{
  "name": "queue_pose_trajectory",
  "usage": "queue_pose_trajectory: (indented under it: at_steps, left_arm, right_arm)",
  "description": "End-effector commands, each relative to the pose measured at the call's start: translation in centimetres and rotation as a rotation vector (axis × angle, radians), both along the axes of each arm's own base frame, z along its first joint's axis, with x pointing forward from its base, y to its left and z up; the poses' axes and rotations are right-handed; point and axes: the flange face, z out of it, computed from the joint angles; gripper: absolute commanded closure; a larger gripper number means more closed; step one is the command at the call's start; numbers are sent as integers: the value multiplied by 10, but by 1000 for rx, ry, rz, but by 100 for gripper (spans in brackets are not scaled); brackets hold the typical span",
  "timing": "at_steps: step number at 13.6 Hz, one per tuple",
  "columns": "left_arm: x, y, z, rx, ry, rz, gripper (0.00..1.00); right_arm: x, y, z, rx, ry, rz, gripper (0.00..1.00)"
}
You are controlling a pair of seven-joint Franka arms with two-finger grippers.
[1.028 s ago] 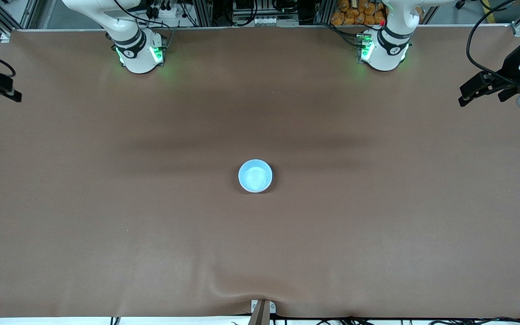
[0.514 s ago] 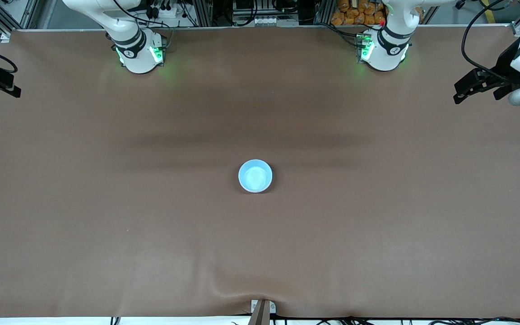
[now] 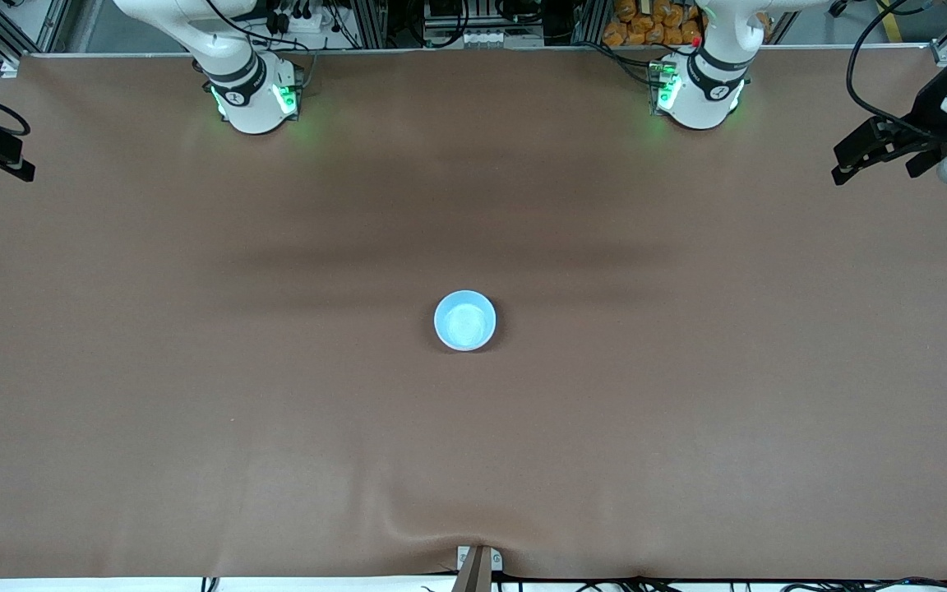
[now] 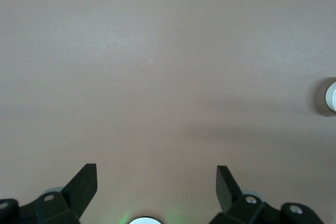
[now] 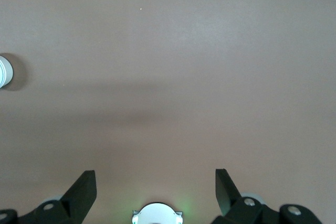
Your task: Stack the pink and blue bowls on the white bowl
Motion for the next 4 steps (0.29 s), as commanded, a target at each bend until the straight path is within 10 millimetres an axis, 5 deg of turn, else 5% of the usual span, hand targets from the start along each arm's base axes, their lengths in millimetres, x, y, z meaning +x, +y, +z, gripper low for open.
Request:
queue_pose_trajectory:
  at_steps: [1,4]
  left_arm:
    - [-4,-1,7,-13,3,0,0]
    - [-5,-6,7,-12,6,-9,0]
  right_arm:
    - [0,-1,2,-20,-6,-3,0]
    - [4,1,0,-18,-23,2,0]
